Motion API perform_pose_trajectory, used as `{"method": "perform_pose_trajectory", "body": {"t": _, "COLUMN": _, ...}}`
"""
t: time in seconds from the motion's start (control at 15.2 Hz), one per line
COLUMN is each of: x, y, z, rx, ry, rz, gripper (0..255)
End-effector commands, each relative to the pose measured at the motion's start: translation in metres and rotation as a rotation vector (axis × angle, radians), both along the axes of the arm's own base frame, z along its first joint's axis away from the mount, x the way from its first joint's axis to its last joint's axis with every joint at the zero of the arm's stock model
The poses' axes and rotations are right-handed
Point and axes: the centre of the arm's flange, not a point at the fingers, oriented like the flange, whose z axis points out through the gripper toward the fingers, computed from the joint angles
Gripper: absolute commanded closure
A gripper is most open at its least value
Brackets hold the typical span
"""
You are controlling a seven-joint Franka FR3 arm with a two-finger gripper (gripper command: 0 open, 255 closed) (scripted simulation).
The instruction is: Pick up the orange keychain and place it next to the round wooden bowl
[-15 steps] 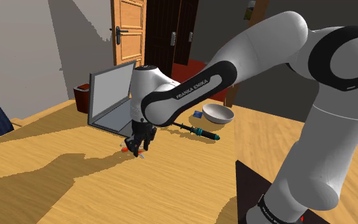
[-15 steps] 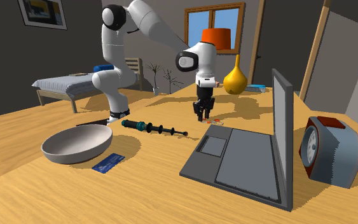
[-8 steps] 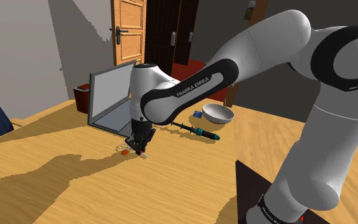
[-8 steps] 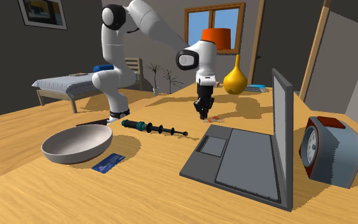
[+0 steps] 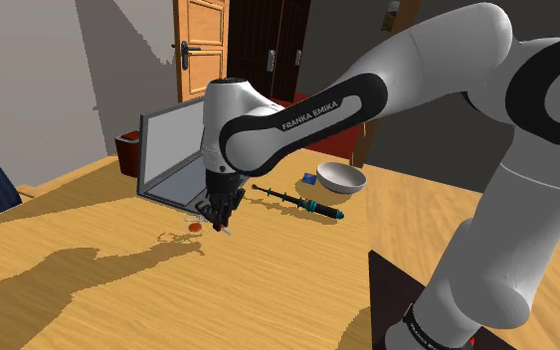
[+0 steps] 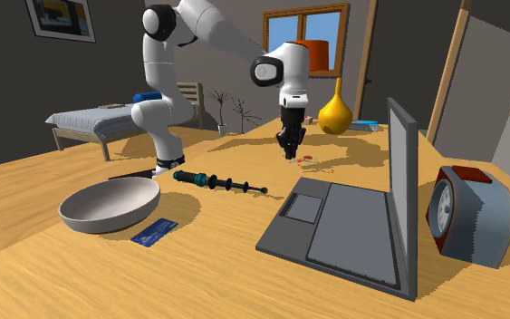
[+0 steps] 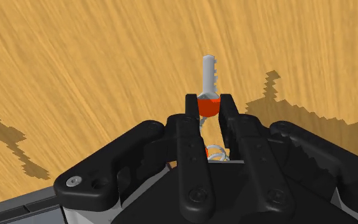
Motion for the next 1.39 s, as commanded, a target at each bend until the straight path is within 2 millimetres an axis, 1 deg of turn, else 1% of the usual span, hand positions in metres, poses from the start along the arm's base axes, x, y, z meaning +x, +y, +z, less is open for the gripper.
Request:
{"method": "perform_pose_trajectory", "body": {"t": 0.0, "x": 0.0, "y": 0.0, "z": 0.011, "rx": 0.0, "ry": 0.001, "rz": 0.0, "gripper": 255}}
{"method": "perform_pose_trajectory", "body": {"t": 0.86, "x": 0.0, "y": 0.0, "z": 0.079, "rx": 0.0, "ry": 0.001, "rz": 0.0, "gripper": 255}}
{"method": "perform_pose_trajectory", "body": {"t": 0.92, "x": 0.0, "y": 0.0, "z": 0.082, "rx": 0.0, "ry": 0.001, "rz": 0.0, "gripper": 255}}
{"method": "perform_pose_trajectory", "body": {"t": 1.32, "x": 0.014, "y": -0.078, "z": 0.082, "rx": 0.0, "ry": 0.001, "rz": 0.0, "gripper": 255}}
